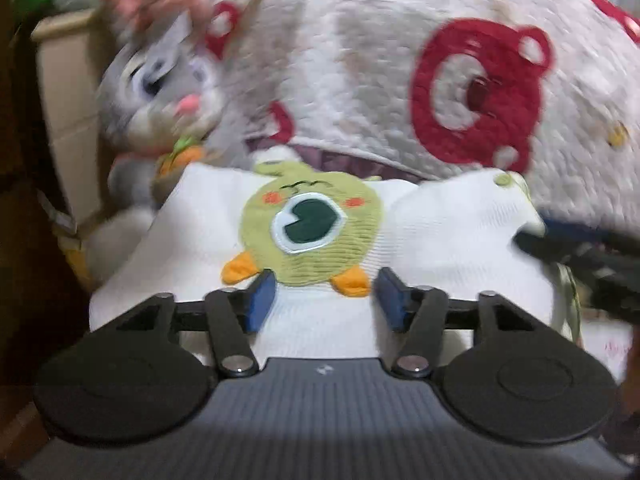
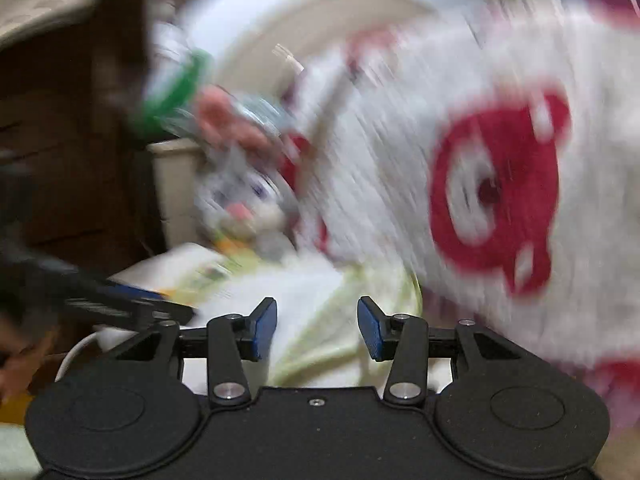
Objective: Fold clothes
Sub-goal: 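Lower the folded garment onto the grey clothes stack and open both grippers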
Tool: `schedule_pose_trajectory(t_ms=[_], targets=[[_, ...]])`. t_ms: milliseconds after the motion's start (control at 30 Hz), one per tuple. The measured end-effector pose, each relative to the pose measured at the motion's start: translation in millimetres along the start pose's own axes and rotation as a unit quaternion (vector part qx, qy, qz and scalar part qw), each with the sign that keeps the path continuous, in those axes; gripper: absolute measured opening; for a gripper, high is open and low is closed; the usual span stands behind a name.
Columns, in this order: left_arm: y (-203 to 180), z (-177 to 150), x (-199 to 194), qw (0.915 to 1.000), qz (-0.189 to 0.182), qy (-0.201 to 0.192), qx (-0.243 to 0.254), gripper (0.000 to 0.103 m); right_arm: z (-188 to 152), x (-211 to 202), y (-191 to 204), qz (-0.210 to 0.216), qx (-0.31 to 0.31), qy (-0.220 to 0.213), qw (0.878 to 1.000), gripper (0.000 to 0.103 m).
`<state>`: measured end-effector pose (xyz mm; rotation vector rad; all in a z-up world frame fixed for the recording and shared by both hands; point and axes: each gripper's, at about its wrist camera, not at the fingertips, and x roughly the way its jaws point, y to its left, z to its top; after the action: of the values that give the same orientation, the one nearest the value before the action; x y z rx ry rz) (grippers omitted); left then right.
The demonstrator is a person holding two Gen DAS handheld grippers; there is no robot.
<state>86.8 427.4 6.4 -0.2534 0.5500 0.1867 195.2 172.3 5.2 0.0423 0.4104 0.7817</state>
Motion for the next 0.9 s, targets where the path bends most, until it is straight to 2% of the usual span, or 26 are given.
schedule_pose_trajectory(t_ms=[33, 100, 200, 267, 300, 333, 433, 500, 567, 733, 833, 900], targets=[[6, 0, 1, 0.9998, -0.006, 0.001, -0.018, 0.06, -6, 5, -15, 0.017, 0.061, 0.01, 0.998, 0.049], [12, -1, -1, 0.9995, -0.01, 0.002, -0.029, 0.06, -19, 11, -41, 0.049, 0.164, 0.025, 0.985, 0.049], [15, -2, -6, 0.9995, -0.006, 0.001, -0.03, 0.06, -29, 0, -50, 0.076, 0.204, 0.019, 0.976, 0.049], [10, -3, -13, 0.9995, 0.018, -0.01, -0.024, 0.061, -27, -12, -50, 0.083, 0.214, 0.015, 0.973, 0.051], [6, -3, -18, 0.9983, 0.048, -0.028, -0.018, 0.064, -27, -20, -49, 0.084, 0.214, 0.009, 0.973, 0.051], [1, -4, -22, 0.9957, 0.08, -0.044, -0.011, 0.073, -27, -29, -48, 0.084, 0.209, -0.001, 0.974, 0.049], [-19, -12, -38, 0.9813, 0.178, -0.071, 0.016, 0.073, -24, -52, -37, 0.068, 0.166, -0.015, 0.984, 0.049], [-32, -19, -49, 0.9808, 0.184, -0.06, 0.025, 0.074, -20, -60, -30, 0.061, 0.145, 0.001, 0.988, 0.049], [-41, -29, -64, 0.9831, 0.174, -0.05, 0.026, 0.076, -18, -68, -23, 0.054, 0.127, 0.017, 0.99, 0.049], [-58, -50, -89, 0.9817, 0.188, -0.026, 0.017, 0.083, -22, -93, -14, 0.05, 0.12, 0.046, 0.99, 0.049], [-65, -62, -100, 0.9833, 0.182, -0.001, 0.006, 0.092, -25, -109, -8, 0.035, 0.099, 0.054, 0.993, 0.049], [-72, -70, -104, 0.979, 0.201, 0.034, -0.01, 0.1, -28, -120, -7, 0.028, 0.096, 0.065, 0.993, 0.05]])
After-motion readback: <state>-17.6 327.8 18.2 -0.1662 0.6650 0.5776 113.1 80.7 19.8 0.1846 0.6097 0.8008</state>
